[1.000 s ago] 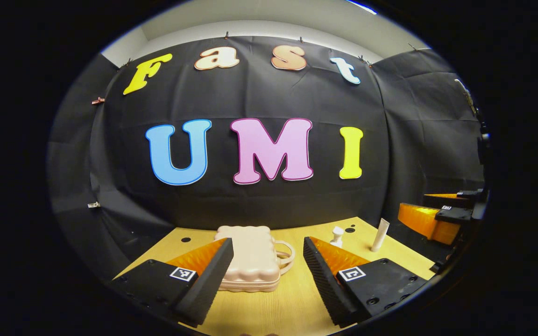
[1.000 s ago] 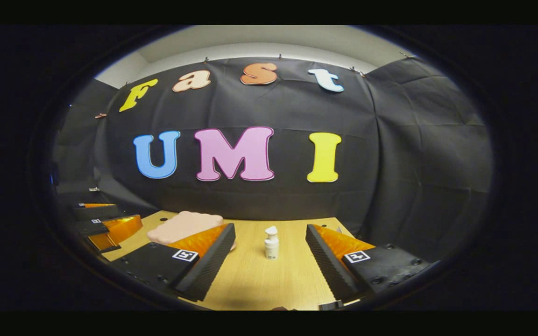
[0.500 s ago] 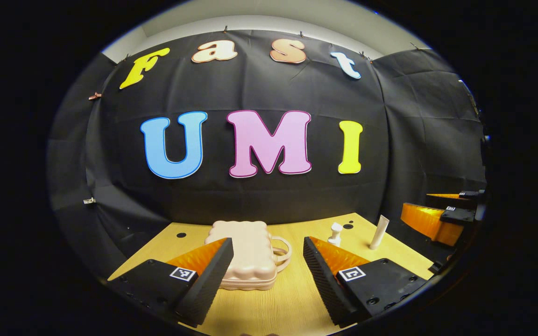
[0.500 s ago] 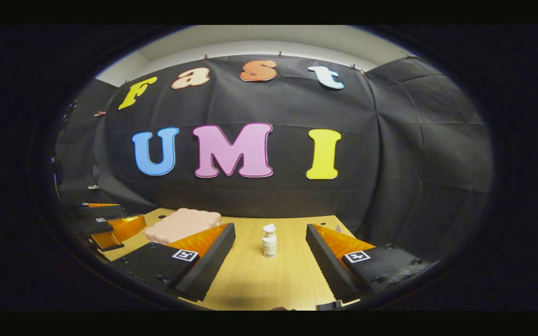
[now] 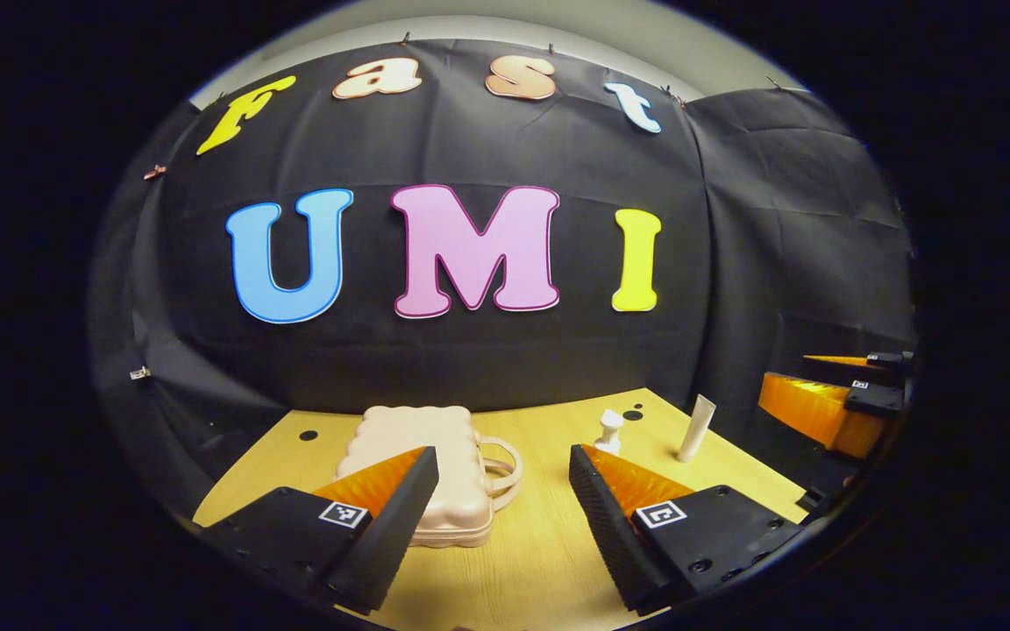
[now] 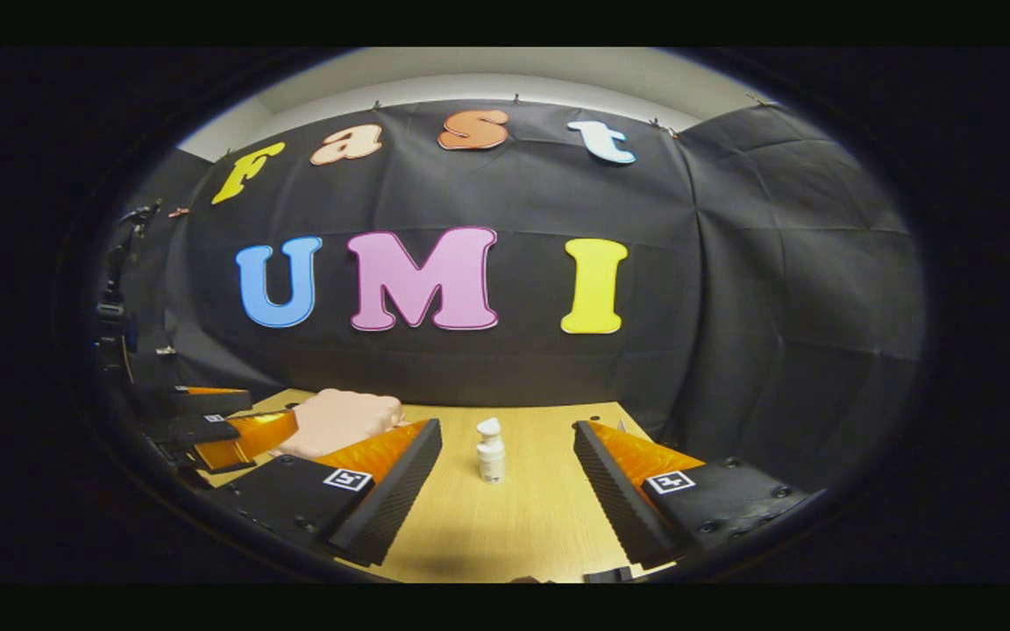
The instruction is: First open the suitcase, pack the skin care products into it, and then close the suitcase.
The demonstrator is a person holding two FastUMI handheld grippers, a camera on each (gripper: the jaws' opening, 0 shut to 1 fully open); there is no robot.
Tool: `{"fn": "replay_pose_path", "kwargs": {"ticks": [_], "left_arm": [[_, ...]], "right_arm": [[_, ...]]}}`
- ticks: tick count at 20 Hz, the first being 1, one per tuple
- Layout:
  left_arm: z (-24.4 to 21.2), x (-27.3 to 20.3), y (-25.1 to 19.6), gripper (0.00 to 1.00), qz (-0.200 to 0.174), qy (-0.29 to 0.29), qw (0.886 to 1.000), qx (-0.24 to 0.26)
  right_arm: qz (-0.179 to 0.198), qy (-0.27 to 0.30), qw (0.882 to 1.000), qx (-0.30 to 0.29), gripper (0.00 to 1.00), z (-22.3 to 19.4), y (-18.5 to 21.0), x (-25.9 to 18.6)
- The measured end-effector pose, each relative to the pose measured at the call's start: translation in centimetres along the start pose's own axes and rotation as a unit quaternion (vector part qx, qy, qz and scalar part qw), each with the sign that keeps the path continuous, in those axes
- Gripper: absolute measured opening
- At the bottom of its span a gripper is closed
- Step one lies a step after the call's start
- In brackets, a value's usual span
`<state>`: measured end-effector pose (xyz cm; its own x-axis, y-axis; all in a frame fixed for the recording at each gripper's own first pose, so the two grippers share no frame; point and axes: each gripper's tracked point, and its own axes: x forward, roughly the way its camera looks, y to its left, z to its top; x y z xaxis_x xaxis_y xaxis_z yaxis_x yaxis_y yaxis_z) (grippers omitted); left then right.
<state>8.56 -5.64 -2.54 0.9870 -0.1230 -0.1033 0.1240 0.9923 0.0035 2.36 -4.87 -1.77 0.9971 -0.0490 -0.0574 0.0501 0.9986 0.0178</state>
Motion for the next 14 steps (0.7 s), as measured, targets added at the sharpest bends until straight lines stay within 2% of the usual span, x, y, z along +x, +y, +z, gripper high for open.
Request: {"fn": "replay_pose_path", "kwargs": {"ticks": [5,11,14], "left_arm": [[-1.4,7.1,-1.7,0.95,-0.022,0.021,0.999,0.01],[-5.4,17.4,-3.1,0.95,-0.031,0.075,0.997,0.009],[-8.4,21.9,-3.7,0.95,-0.034,0.11,0.993,0.013]], "right_arm": [[-0.005,0.005,1.0,-0.012,0.97,-0.6,-1.4,1.9],[0.008,0.017,0.999,-0.029,0.97,-2.2,-2.4,5.4],[0.016,0.024,0.998,-0.055,0.97,-3.3,-2.7,7.7]]}}
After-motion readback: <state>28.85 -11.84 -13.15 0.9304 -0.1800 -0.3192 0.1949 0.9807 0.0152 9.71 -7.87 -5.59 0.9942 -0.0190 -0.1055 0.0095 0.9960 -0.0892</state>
